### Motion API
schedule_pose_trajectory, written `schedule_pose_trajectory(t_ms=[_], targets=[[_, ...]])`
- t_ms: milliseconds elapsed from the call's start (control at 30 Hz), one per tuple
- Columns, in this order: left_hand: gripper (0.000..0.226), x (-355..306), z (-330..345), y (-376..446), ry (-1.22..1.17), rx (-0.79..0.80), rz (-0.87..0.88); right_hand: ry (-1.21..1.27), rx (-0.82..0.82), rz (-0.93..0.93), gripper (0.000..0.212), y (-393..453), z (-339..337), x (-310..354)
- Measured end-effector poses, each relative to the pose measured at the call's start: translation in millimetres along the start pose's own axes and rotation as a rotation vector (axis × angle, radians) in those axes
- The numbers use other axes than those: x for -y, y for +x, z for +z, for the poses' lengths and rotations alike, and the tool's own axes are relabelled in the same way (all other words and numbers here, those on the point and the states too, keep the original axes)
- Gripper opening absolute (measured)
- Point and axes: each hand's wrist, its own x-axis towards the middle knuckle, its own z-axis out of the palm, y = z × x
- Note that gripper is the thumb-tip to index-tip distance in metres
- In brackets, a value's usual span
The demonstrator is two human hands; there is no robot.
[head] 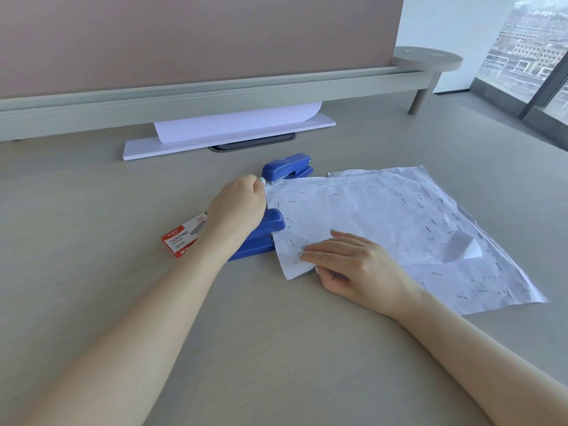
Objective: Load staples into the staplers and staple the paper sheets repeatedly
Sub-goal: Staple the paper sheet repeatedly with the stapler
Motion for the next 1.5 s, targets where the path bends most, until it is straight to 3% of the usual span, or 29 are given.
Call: schedule_pose_trajectory(t_ms=[300, 433, 800, 1067, 1233, 1333, 1500], targets=[[0.037, -10.1, 5.8, 6.1, 0.096, 0.014, 0.011, 0.029, 0.003, -0.008, 0.021, 0.3, 1.4, -0.1], [0.022, -9.8, 10.2, 0.9, 0.199, 0.043, 0.068, 0.045, 0.024, 0.023, 0.021, 0.2, 0.6, 0.7], [0.007, -11.6, 13.1, 5.0, 0.528, 0.143, 0.212, 0.116, 0.107, 0.083, 0.021, 1.3, -4.2, -0.3], [0.017, -15.1, 11.4, 9.9, 0.643, 0.253, 0.240, 0.167, 0.140, 0.106, 0.020, -2.8, 1.4, -4.8], [0.018, -15.4, 15.0, 11.7, 0.507, 0.293, 0.187, 0.174, 0.182, 0.115, 0.018, -2.1, -0.7, -5.4], [0.016, -17.3, 15.0, 11.8, 0.350, 0.256, 0.143, 0.209, 0.181, 0.184, 0.019, 0.0, -3.6, -4.7], [0.016, -20.0, 8.1, 11.1, 0.617, 0.324, 0.247, 0.378, 0.078, 0.460, 0.035, 28.0, -20.2, -21.5]])
